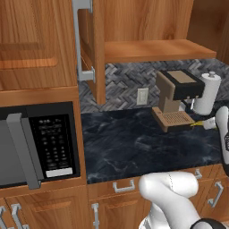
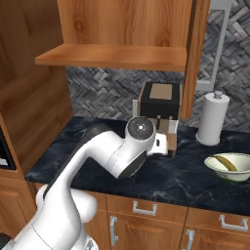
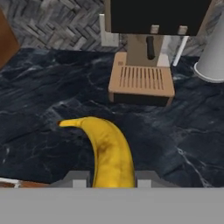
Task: Pick the bananas from the cabinet and place them in one bowl. Pick the garlic from the sink and place it in the other bowl.
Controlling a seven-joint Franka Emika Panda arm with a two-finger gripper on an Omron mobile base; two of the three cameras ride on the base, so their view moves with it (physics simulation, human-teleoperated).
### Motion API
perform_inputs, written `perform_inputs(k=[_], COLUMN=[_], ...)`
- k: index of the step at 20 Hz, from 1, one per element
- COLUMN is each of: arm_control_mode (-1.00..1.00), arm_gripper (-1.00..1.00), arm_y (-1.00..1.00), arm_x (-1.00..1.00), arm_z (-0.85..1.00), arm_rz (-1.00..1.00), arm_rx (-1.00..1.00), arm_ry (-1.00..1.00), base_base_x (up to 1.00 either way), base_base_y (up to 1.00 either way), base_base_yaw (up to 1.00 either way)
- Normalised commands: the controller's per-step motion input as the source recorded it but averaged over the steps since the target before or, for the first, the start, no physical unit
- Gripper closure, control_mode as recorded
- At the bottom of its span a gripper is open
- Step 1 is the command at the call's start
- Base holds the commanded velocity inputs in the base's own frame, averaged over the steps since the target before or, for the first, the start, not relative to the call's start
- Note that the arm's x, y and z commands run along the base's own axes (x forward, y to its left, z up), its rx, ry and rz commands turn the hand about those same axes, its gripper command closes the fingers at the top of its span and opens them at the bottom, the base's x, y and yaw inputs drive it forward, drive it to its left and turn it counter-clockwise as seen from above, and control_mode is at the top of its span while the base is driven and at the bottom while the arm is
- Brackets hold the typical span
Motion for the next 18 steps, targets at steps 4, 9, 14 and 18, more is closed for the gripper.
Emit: perform_inputs(k=[4, 9, 14, 18], arm_control_mode=[-1.00, -1.00, -1.00, -1.00], arm_gripper=[1.00, 1.00, 1.00, 1.00], arm_y=[-0.32, -0.33, -0.36, -0.37], arm_x=[0.14, 0.14, 0.31, 0.30], arm_z=[-0.44, -0.38, -0.16, -0.12], arm_rz=[0.00, 0.00, 0.00, 0.00], arm_rx=[0.00, 0.00, 0.00, 0.00], arm_ry=[0.00, 0.00, 0.00, 0.00], base_base_x=[0.00, 0.00, 0.00, 0.00], base_base_y=[0.00, 0.00, 0.00, 0.00], base_base_yaw=[0.00, 0.00, 0.00, 0.00])
